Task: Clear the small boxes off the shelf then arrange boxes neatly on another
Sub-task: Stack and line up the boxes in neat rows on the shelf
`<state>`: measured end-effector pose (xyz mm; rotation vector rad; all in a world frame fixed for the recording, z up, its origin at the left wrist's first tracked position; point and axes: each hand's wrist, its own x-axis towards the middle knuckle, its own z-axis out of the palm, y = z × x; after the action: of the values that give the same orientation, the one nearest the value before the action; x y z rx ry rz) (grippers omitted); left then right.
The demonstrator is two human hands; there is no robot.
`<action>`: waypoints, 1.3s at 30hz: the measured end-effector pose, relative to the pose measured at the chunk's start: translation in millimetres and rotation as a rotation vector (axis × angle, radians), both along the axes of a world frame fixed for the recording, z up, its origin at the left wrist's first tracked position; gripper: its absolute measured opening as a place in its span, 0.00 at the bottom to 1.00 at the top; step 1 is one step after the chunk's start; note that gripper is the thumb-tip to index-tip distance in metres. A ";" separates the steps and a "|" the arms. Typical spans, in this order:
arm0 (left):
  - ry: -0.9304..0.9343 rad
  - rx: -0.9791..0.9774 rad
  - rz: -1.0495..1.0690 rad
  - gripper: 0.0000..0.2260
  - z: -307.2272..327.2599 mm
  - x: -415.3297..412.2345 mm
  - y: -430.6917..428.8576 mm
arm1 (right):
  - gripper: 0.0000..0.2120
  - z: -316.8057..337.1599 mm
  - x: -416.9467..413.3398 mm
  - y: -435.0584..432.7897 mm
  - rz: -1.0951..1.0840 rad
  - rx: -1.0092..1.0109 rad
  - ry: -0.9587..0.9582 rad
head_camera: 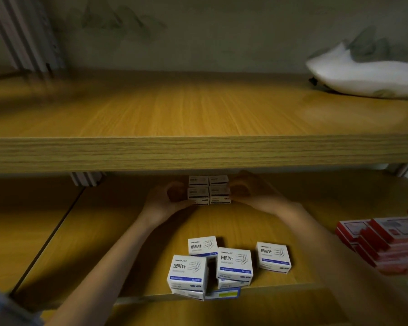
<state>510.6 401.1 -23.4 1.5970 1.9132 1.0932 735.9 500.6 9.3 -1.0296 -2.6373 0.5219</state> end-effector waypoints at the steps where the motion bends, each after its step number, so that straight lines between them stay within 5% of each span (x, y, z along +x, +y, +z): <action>1: 0.002 -0.013 -0.044 0.16 4.5 -2.0 -7.9 | 0.13 4.8 7.6 -4.3 -0.013 -0.015 0.005; 7: -0.014 -0.133 -0.466 0.15 21.3 -5.7 -64.5 | 0.14 23.0 70.7 -43.6 0.056 -0.079 -0.138; 15: -0.034 -0.111 -0.588 0.15 16.5 3.8 -75.1 | 0.28 3.2 104.0 -80.2 0.098 -0.070 -0.226; 39: 0.160 -0.024 -0.346 0.14 0.0 -10.6 -49.3 | 0.21 -25.4 35.1 -41.3 -0.046 -0.083 -0.029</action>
<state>500.0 351.9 -23.4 1.9608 1.6487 0.8167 771.0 459.3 -16.0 -1.1276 -2.6305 0.6157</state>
